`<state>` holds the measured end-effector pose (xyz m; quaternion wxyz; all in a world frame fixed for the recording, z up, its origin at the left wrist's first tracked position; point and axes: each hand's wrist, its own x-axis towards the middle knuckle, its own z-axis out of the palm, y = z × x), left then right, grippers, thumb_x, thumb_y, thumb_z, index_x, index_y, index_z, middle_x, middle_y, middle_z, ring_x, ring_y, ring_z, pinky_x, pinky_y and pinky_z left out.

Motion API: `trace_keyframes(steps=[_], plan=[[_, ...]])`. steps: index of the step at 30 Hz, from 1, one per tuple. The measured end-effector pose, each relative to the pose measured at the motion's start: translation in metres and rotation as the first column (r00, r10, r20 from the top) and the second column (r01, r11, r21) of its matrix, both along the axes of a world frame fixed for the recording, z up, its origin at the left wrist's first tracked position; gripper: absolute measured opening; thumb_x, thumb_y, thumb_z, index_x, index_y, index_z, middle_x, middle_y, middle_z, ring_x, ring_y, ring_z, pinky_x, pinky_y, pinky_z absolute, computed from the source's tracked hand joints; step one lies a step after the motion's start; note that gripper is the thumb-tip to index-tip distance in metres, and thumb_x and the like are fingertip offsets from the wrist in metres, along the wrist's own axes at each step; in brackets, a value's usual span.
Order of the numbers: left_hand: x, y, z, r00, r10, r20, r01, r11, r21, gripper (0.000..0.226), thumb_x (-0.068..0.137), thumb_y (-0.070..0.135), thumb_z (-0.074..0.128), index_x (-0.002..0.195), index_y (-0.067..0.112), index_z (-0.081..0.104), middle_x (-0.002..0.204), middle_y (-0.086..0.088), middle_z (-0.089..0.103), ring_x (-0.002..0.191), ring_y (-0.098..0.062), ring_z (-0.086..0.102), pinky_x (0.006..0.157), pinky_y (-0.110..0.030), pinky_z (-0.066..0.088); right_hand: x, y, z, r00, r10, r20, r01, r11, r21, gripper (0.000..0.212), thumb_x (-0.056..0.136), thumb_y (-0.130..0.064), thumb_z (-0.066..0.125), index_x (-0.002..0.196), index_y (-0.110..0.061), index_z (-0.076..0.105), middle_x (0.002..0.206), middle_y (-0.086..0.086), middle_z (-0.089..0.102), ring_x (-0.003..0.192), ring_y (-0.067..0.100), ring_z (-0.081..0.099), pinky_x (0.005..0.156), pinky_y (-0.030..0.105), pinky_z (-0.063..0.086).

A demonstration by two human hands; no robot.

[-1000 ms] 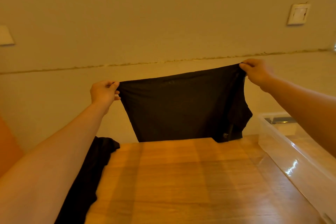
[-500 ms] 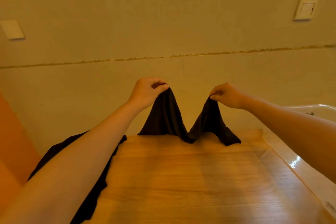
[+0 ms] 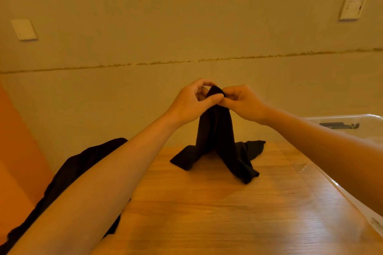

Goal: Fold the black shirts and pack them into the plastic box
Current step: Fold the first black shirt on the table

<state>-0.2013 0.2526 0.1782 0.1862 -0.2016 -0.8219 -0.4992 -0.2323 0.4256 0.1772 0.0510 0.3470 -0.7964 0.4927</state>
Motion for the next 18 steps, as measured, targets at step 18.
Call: trace_keyframes(steps=[18], plan=[[0.011, -0.011, -0.122, 0.979, 0.186, 0.079, -0.179, 0.980, -0.084, 0.009, 0.095, 0.022, 0.058, 0.098, 0.019, 0.066, 0.091, 0.007, 0.067, 0.088, -0.010, 0.063, 0.078, -0.034, 0.052, 0.017, 0.035, -0.038, 0.997, -0.079, 0.021, 0.078, 0.996, 0.035, 0.011, 0.094, -0.023, 0.057, 0.092, -0.020, 0.067, 0.063, -0.002, 0.066, 0.058, -0.002, 0.061, 0.059, 0.007, 0.045]])
